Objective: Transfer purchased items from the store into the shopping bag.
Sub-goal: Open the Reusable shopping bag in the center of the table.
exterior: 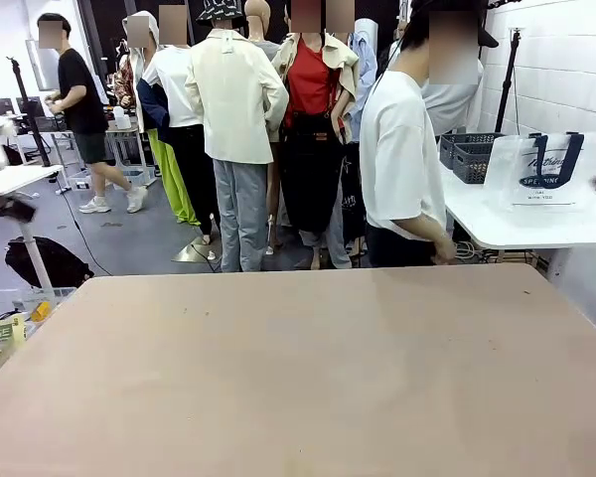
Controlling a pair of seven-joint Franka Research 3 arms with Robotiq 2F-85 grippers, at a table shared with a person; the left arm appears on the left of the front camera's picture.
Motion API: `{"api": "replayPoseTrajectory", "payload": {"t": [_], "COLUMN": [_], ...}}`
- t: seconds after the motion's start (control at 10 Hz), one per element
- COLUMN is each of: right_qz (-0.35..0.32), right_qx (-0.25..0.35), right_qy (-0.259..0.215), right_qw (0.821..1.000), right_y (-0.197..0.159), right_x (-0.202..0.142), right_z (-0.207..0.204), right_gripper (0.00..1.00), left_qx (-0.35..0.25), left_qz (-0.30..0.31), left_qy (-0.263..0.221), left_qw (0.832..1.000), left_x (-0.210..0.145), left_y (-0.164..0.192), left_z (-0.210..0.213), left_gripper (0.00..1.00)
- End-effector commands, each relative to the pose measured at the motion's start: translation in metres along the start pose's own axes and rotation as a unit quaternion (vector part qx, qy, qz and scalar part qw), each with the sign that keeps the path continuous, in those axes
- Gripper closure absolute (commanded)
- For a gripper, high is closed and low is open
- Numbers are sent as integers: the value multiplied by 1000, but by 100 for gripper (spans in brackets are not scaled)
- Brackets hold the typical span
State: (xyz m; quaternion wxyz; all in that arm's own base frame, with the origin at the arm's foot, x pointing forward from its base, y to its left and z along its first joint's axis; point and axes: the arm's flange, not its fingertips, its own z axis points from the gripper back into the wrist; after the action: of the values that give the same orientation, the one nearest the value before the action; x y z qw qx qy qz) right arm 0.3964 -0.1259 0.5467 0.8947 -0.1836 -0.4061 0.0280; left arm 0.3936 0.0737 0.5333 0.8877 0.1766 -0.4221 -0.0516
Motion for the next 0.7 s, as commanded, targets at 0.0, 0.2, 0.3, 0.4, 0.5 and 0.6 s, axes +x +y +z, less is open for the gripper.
{"api": "replayPoseTrajectory", "payload": {"t": [0.0,0.2,0.3,0.4,0.5,0.6], "right_qz": [-78,-121,-117,-100,-100,-100], "right_qx": [-47,-49,-40,-51,-51,-51], "right_qy": [53,66,61,72,72,72], "right_qw": [994,989,990,991,991,991], "right_y": [-39,-68,-65,-85,-85,-85], "right_x": [-21,-50,-57,-62,-62,-62], "right_z": [-30,-39,-42,-36,-36,-36], "right_gripper": [0,0,0,0,0,0], "left_qx": [46,63,60,92,57,57], "left_qz": [80,144,158,155,135,135], "left_qy": [43,60,64,86,68,68], "left_qw": [995,986,984,980,987,987], "left_x": [-51,-82,-84,-66,-51,-51], "left_y": [23,49,48,27,84,84], "left_z": [8,7,3,-1,-7,-7], "left_gripper": [0,0,0,0,0,0]}}
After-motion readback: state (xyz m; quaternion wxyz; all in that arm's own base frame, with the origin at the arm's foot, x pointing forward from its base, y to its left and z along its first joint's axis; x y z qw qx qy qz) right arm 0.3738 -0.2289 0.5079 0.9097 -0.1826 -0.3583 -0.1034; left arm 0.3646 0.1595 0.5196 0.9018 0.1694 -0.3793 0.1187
